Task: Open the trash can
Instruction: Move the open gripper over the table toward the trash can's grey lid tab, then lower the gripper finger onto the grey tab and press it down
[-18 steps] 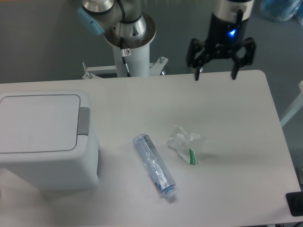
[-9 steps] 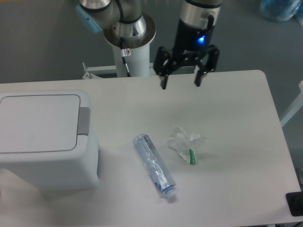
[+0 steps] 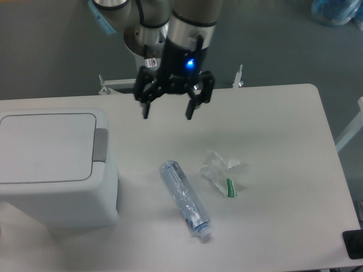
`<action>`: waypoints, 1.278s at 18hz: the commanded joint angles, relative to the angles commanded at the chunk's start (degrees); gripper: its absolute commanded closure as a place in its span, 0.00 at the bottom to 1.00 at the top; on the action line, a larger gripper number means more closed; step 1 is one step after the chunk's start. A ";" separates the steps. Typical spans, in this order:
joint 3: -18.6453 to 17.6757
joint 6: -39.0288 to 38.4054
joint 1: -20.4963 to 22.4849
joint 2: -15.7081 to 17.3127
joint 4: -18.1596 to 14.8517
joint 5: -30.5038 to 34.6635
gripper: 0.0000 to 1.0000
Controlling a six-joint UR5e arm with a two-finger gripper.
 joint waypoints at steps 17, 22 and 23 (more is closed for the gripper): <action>-0.35 -3.61 -5.46 -3.78 6.25 0.35 0.00; -0.35 -3.34 -5.46 -3.87 6.34 0.35 0.00; -0.35 -3.17 -5.46 -3.87 6.34 0.44 0.00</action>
